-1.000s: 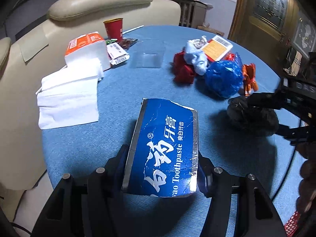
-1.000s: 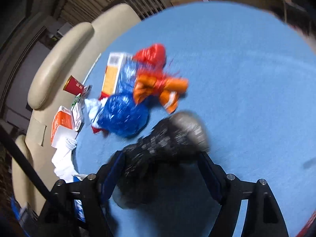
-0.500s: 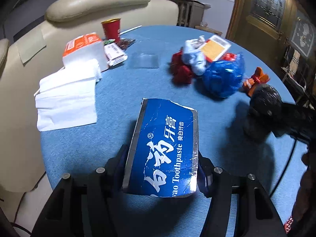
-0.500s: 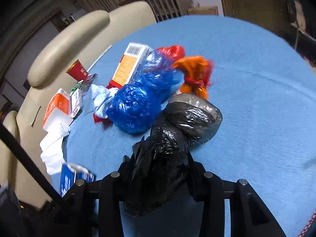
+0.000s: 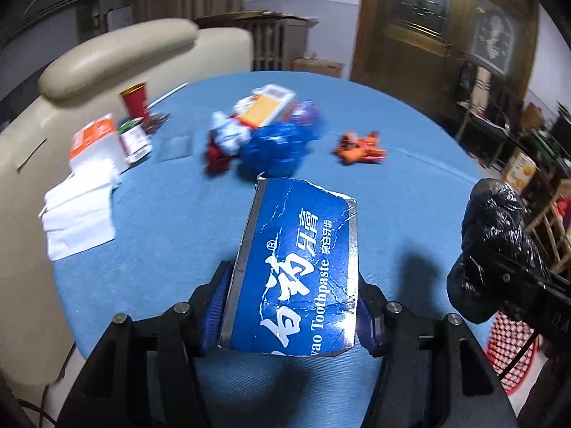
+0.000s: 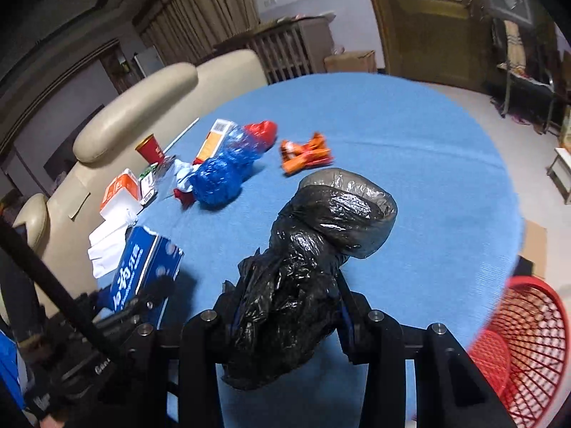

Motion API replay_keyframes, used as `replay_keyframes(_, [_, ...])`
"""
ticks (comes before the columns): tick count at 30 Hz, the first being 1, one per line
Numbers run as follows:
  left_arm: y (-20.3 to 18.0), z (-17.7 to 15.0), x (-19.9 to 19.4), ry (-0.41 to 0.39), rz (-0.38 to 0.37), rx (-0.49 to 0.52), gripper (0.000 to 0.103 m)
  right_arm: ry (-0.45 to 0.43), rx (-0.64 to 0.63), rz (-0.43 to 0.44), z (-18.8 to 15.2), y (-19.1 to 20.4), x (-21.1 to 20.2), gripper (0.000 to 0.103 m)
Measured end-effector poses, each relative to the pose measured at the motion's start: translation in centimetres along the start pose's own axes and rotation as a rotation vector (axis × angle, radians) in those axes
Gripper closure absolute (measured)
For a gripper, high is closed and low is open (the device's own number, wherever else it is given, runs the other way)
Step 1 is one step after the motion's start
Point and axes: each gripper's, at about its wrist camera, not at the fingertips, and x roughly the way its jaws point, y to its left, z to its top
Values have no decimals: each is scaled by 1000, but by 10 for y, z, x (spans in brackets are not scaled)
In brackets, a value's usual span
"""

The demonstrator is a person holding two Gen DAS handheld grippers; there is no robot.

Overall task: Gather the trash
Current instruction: 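Carry the black bag and toothpaste box with both grippers over the red basket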

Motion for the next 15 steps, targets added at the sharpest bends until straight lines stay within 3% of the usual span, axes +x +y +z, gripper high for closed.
replay_keyframes(8, [-77,-5,-13,-2,-147,166,41,-50,71,-117,-42,-66,-57,59])
replay_keyframes(15, [-148,-13,-11,39,-284,299,41,-11,176,-263,-80,-128,-71,59])
